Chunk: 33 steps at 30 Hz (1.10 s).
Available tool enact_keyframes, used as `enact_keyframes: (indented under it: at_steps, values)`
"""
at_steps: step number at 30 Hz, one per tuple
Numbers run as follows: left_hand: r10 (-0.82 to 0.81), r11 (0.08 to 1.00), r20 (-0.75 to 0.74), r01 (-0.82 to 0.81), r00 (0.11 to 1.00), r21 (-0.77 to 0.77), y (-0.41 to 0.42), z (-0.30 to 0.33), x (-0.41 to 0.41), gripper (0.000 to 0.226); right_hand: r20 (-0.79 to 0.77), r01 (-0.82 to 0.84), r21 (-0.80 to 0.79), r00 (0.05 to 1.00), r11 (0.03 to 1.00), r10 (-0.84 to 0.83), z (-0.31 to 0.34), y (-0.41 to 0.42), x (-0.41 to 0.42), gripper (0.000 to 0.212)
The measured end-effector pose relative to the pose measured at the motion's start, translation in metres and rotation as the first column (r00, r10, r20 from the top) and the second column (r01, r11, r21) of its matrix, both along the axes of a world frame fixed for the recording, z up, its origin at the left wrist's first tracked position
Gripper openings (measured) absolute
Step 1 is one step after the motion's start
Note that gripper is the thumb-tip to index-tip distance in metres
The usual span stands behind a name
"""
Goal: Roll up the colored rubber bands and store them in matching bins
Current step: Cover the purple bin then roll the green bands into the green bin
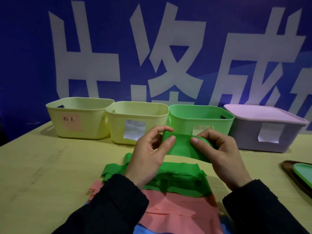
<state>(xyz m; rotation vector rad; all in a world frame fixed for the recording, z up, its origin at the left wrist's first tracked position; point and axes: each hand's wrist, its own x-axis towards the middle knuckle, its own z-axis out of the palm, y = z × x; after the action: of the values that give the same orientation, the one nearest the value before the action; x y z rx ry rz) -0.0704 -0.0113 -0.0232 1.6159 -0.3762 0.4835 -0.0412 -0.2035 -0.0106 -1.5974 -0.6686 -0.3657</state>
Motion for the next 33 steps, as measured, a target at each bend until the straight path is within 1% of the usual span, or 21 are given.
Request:
enact_keyframes:
  at_steps: [5,8,10,13,14,18,20,22,25,26,28,31,33]
  values:
    - [-0.012,0.999,0.023,0.014,1.0,-0.051,-0.0028,0.0024,-0.002,0.02,-0.025,0.01,0.027,1.0,1.0,-0.009,0.0003,-0.0019,0.001,0.023]
    - [-0.018,0.998,0.038,0.021,0.999,-0.063,-0.0034,0.0026,-0.0035,0.018,-0.038,0.0,0.037,0.999,0.999,0.001,0.0001,-0.0014,0.0008,0.021]
    - [-0.026,0.997,0.031,0.028,0.999,-0.072,-0.0042,0.0029,-0.0036,0.021,-0.041,0.002,0.02,0.999,1.0,-0.002,-0.0015,-0.0011,0.0017,0.02]
    - [-0.062,0.993,0.0,0.062,0.998,-0.098,-0.0054,0.0023,-0.0028,0.033,-0.042,0.016,0.011,0.999,1.0,-0.016,-0.0038,-0.0013,0.0036,0.019]
    - [-0.067,0.993,-0.003,0.066,0.998,-0.1,-0.005,0.0021,-0.0022,0.033,-0.039,0.022,0.011,0.999,1.0,-0.021,-0.0038,-0.0011,0.0038,0.019]
    - [-0.021,0.996,-0.014,0.02,1.0,-0.087,-0.0029,0.0019,-0.0007,0.021,-0.037,0.041,0.007,0.999,0.999,-0.04,-0.0031,0.0003,0.0031,0.024]
    - [-0.027,0.995,-0.016,0.025,1.0,-0.101,-0.004,0.0013,-0.0009,0.024,-0.032,0.052,-0.001,0.998,0.999,-0.052,-0.0035,0.0009,0.0033,0.026]
    - [-0.045,0.994,-0.001,0.045,0.999,-0.095,-0.0049,0.0002,-0.0013,0.025,-0.023,0.053,-0.014,0.998,0.998,-0.053,-0.0048,0.0025,0.0036,0.024]
    - [-0.103,0.992,0.014,0.104,0.995,-0.076,-0.0068,-0.0001,-0.0032,0.013,-0.017,0.036,-0.038,0.999,0.999,-0.037,-0.0072,0.0048,0.0032,0.025]
    - [-0.098,0.992,0.012,0.099,0.995,-0.072,-0.0069,-0.0002,-0.0032,0.013,-0.015,0.03,-0.044,0.999,0.999,-0.03,-0.0076,0.005,0.0032,0.025]
    - [-0.068,0.996,-0.003,0.068,0.998,-0.066,-0.0072,-0.0008,-0.0019,0.022,-0.008,0.023,-0.047,1.0,0.999,-0.023,-0.0079,0.0055,0.003,0.024]
    - [-0.031,0.995,-0.058,0.025,0.998,-0.101,-0.0068,-0.0002,-0.0012,0.03,0.017,0.041,-0.035,0.999,0.999,-0.04,-0.007,0.0053,0.0025,0.024]
    - [0.02,0.997,-0.084,-0.026,0.996,-0.072,-0.0065,0.0009,-0.0016,0.036,0.03,0.061,-0.023,0.998,0.998,-0.06,-0.0065,0.0045,0.0025,0.023]
